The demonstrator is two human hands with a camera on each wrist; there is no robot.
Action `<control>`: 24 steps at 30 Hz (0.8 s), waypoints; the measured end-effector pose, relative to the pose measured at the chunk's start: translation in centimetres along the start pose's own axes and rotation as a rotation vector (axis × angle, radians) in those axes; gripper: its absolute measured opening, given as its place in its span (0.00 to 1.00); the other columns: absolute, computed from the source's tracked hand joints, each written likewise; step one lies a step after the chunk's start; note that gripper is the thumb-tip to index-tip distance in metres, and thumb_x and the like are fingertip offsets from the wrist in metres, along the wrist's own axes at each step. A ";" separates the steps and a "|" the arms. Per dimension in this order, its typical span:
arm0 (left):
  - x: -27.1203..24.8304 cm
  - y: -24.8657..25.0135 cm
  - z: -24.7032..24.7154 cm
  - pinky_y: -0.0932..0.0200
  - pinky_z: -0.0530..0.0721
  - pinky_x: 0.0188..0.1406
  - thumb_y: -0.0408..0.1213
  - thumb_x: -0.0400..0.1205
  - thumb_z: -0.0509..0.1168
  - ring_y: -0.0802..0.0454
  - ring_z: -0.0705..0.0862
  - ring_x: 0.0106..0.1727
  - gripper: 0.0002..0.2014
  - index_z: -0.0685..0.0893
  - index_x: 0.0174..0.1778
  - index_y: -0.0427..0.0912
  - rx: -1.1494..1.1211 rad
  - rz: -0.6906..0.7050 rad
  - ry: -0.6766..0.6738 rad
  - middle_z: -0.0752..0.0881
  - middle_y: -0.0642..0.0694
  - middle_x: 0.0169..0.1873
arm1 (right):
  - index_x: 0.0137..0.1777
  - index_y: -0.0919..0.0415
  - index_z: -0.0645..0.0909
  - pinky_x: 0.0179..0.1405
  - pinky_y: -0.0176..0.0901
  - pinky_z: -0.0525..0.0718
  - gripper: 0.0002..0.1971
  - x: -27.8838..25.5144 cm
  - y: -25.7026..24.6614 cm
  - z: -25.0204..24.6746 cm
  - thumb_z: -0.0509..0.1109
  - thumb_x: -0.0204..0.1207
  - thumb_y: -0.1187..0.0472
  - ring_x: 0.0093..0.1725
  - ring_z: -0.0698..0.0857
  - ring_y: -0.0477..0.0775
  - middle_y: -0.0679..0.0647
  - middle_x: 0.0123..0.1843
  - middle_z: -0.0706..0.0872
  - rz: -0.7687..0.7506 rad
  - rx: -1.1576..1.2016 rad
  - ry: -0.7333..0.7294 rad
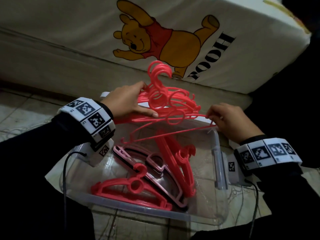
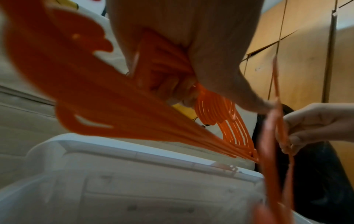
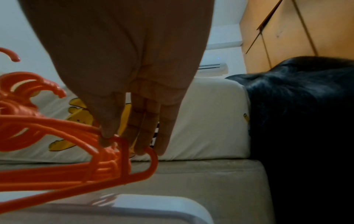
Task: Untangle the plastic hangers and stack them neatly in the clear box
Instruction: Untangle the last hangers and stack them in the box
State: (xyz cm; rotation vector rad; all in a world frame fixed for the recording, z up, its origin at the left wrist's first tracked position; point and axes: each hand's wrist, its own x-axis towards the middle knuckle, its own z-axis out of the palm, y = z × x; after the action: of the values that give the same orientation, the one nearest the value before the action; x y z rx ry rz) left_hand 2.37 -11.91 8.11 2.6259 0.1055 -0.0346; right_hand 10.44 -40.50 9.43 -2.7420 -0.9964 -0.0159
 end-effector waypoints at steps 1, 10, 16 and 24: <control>-0.1 0.0 0.0 0.52 0.79 0.54 0.80 0.47 0.59 0.45 0.83 0.60 0.54 0.72 0.66 0.49 -0.014 0.004 0.013 0.85 0.46 0.61 | 0.47 0.63 0.86 0.49 0.48 0.75 0.07 0.0 0.3 -0.1 0.68 0.74 0.70 0.48 0.83 0.63 0.61 0.44 0.85 0.017 -0.009 0.004; -0.5 0.7 1.0 0.51 0.82 0.49 0.77 0.56 0.60 0.49 0.84 0.51 0.44 0.74 0.62 0.51 -0.028 0.056 -0.016 0.86 0.50 0.53 | 0.47 0.61 0.84 0.46 0.51 0.79 0.05 0.3 -1.1 1.1 0.67 0.76 0.64 0.47 0.82 0.61 0.58 0.45 0.84 0.005 -0.013 0.119; -0.5 0.6 1.7 0.57 0.79 0.46 0.55 0.70 0.72 0.51 0.84 0.46 0.21 0.74 0.54 0.54 -0.109 0.081 -0.028 0.86 0.53 0.46 | 0.47 0.64 0.84 0.48 0.54 0.80 0.05 0.6 -1.2 1.2 0.67 0.75 0.66 0.49 0.82 0.65 0.62 0.47 0.85 0.030 -0.040 0.074; -0.1 0.2 1.6 0.54 0.82 0.52 0.58 0.65 0.76 0.51 0.84 0.49 0.29 0.74 0.58 0.53 -0.112 0.045 -0.023 0.86 0.52 0.50 | 0.52 0.65 0.81 0.50 0.52 0.77 0.08 0.5 -1.7 2.0 0.65 0.75 0.67 0.52 0.82 0.67 0.65 0.50 0.84 0.013 -0.070 -0.061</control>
State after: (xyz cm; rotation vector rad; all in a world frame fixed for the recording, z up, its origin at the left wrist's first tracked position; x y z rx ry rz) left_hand 2.28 -12.91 6.81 2.5144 0.0391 -0.0423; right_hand 9.58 -38.46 7.90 -2.8282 -1.0120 0.0365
